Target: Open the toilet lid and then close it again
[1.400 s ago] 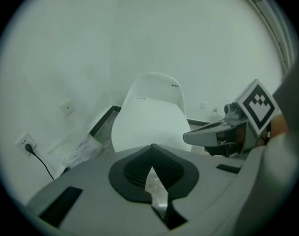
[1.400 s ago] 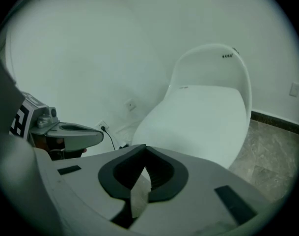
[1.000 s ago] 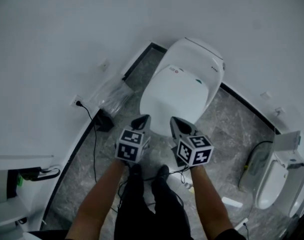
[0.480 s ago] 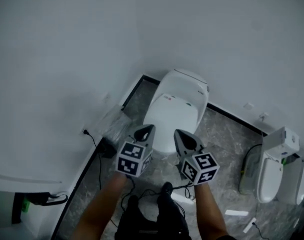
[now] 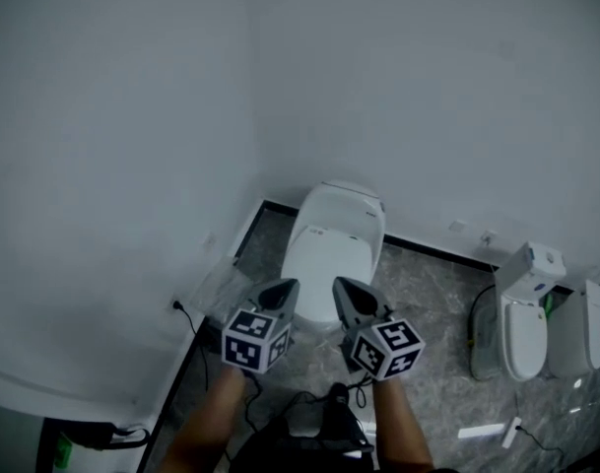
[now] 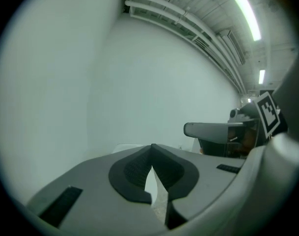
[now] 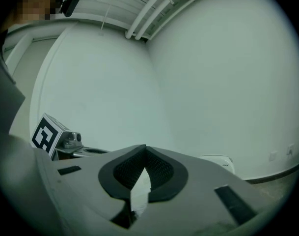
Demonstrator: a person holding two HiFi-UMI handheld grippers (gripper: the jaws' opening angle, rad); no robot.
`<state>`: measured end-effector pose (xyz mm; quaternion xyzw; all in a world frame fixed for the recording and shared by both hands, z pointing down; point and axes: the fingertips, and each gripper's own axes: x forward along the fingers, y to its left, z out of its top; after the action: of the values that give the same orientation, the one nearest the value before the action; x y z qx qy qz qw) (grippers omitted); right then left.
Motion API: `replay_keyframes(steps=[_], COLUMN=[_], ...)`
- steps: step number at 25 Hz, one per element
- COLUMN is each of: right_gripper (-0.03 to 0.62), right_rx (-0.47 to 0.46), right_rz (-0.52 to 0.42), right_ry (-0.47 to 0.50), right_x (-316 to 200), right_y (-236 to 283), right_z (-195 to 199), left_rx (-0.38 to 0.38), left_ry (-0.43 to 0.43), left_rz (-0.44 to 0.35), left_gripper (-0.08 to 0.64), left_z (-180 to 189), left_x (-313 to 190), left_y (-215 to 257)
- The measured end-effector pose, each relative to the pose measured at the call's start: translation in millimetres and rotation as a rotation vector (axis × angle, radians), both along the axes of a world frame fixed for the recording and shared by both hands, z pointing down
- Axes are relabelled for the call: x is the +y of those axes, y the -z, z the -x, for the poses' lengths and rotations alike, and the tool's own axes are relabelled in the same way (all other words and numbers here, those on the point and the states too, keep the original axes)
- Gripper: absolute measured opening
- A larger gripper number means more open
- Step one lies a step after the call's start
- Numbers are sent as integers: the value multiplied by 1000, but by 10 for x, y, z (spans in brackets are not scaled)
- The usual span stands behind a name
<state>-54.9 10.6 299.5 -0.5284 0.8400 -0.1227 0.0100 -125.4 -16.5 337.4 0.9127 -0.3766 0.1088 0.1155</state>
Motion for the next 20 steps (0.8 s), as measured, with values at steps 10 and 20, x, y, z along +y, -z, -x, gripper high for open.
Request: replay_keyframes(steps=[10,20], right_gripper=[7,6], right_rx=[-1,48], right_rz=[-81,-87], right_ry=[-50,-48], right_x=[361,595], right_y=[392,528], right_z=[231,329], left_rx=[24,42], left_ry=[-63,-77], left_rz=[-91,-113], left_gripper=[6,6], left_z=[160,210], left_x=[316,470], left_y=[409,579])
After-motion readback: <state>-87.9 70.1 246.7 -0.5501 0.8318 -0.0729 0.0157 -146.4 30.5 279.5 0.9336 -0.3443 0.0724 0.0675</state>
